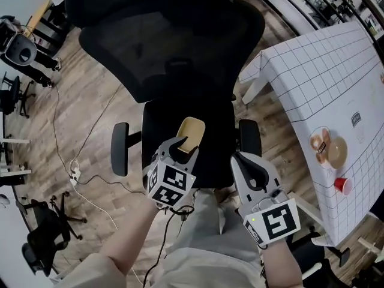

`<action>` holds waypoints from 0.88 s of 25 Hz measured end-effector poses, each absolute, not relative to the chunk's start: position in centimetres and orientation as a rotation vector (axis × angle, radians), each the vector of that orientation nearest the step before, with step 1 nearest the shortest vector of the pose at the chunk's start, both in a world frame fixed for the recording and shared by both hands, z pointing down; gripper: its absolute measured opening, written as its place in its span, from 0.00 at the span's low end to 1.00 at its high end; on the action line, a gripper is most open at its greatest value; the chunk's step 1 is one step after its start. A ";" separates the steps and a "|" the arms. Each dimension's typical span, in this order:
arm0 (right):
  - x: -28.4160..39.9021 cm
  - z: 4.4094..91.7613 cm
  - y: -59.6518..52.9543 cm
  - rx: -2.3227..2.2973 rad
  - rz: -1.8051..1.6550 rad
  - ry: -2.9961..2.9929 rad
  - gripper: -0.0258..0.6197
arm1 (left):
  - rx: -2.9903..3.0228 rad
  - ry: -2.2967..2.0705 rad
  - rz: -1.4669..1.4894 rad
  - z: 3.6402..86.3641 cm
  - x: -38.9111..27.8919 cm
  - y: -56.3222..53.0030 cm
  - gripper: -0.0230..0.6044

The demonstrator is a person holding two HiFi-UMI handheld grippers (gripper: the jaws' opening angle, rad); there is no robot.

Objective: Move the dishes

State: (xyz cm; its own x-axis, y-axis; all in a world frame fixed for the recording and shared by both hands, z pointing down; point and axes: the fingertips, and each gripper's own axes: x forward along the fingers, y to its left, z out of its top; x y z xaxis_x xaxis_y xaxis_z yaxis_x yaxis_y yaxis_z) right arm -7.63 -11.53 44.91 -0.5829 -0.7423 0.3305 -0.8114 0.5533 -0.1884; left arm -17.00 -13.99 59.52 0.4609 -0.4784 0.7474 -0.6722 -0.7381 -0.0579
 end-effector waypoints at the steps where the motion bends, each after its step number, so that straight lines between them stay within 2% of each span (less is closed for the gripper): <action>1: -8.1 46.0 -11.5 1.290 0.494 -2.576 0.08 | 2.460 -0.994 1.149 60.4 -17.2 -14.1 0.28; 19: -9.8 61.0 -11.6 1.211 0.600 -2.471 0.08 | 2.283 -0.812 1.342 83.3 -18.2 -12.1 0.27; 22: -9.8 62.5 -11.1 1.205 0.618 -2.457 0.08 | 2.288 -0.803 1.450 86.5 -18.4 -11.9 0.26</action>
